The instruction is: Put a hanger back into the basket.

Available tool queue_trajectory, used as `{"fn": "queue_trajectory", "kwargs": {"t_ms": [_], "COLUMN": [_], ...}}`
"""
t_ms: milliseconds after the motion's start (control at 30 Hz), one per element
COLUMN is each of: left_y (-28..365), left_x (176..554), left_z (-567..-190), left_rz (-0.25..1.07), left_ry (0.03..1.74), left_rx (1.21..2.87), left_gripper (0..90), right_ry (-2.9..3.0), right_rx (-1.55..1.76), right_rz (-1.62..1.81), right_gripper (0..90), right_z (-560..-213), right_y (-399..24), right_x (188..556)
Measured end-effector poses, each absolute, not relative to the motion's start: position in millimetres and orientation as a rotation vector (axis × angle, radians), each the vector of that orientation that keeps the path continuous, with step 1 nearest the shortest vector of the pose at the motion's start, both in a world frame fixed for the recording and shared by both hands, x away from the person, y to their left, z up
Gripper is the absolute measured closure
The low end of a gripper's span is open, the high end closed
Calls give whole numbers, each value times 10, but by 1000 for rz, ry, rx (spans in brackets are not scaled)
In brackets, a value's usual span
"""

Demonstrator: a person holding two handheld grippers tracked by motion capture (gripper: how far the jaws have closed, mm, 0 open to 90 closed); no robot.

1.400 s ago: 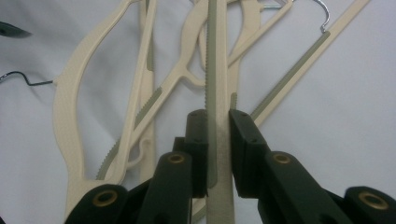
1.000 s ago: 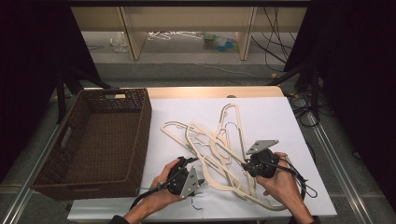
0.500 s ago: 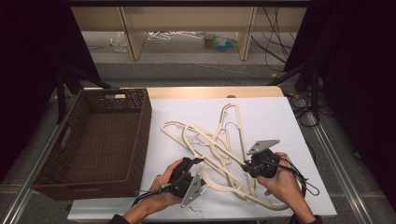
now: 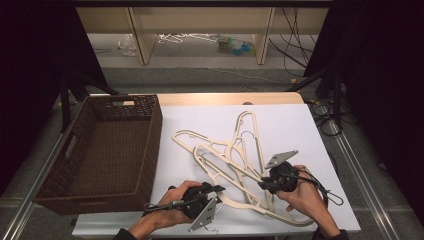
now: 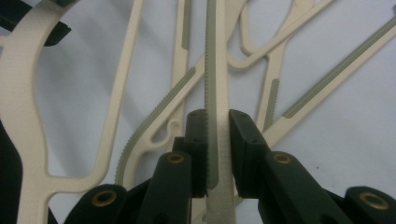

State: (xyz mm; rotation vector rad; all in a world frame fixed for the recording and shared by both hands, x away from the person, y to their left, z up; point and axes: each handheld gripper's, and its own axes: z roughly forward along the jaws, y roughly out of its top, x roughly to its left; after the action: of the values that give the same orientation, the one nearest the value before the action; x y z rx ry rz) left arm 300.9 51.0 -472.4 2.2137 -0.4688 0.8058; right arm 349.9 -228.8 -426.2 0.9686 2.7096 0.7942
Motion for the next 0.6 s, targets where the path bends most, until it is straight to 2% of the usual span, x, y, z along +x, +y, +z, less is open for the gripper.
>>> {"fn": "queue_trajectory", "kwargs": {"t_ms": [33, 167, 200, 367, 467, 500, 600], "left_y": [511, 495, 487, 517, 497, 493, 463], "left_x": [2991, 2963, 2957, 2911, 2874, 2858, 2831], "left_z": [-4683, -4637, -4578, -4462, -4432, -4408, -4416], "left_rz": [818, 835, 841, 904, 889, 919, 912], "left_ry": [-544, -582, -650, -653, -639, -684, -678], "left_rx": [2232, 2188, 2183, 2159, 2132, 2162, 2163], "left_gripper": [714, 766, 777, 826, 853, 857, 858], "right_ry": [2731, 2760, 2788, 2819, 2802, 2785, 2712], "right_rx": [978, 951, 936, 959, 970, 972, 989], "right_rz": [785, 767, 771, 801, 842, 844, 904], "right_gripper": [788, 788, 788, 780, 666, 628, 570], "right_z": [-4271, -4310, -4331, -4339, -4300, -4260, -4119], "right_y": [-2285, -2288, -2294, -2315, -2341, -2352, -2404], "right_x": [3498, 3502, 3510, 3519, 3524, 3521, 3514]}}
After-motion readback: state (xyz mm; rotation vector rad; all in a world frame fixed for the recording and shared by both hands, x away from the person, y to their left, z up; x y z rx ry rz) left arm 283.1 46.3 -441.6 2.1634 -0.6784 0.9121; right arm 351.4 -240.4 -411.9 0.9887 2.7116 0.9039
